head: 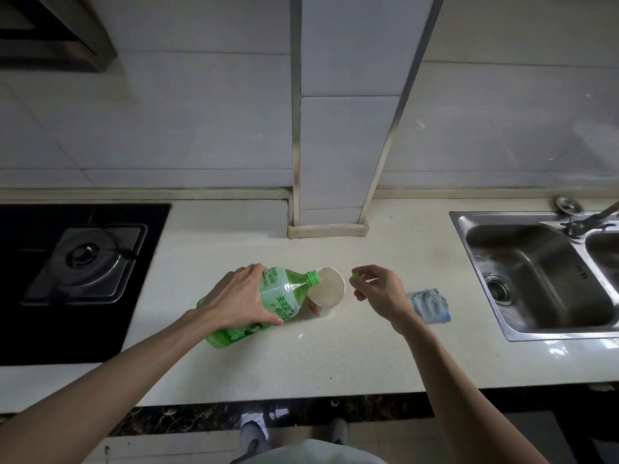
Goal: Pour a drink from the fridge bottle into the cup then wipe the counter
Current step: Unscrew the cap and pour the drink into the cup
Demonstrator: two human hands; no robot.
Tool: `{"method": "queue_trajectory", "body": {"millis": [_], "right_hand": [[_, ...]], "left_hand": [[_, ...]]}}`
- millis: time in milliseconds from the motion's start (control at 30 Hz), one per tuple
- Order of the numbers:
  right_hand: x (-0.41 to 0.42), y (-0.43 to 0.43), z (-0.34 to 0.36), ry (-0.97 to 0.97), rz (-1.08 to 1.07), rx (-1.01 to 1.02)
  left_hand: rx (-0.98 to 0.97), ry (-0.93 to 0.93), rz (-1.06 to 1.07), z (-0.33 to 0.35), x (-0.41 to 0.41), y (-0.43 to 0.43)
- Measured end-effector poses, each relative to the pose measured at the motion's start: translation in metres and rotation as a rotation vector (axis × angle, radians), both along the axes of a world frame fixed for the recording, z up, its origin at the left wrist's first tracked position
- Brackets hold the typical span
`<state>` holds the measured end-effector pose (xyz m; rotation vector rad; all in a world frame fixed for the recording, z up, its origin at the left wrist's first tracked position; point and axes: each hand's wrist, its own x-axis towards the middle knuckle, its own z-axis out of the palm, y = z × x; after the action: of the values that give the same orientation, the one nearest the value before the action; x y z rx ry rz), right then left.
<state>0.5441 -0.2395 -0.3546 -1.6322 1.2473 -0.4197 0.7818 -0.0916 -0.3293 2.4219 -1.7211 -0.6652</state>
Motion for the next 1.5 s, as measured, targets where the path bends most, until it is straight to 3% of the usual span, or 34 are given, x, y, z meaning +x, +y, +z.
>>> {"method": "queue_trajectory", "body": {"millis": [1500], "right_hand": [[-0.012,0.006,0.0,-0.032,-0.024,0.021]], "left_hand": [[-0.001,-0.052,-0.002,0.008,-0.002,0.0]]}}
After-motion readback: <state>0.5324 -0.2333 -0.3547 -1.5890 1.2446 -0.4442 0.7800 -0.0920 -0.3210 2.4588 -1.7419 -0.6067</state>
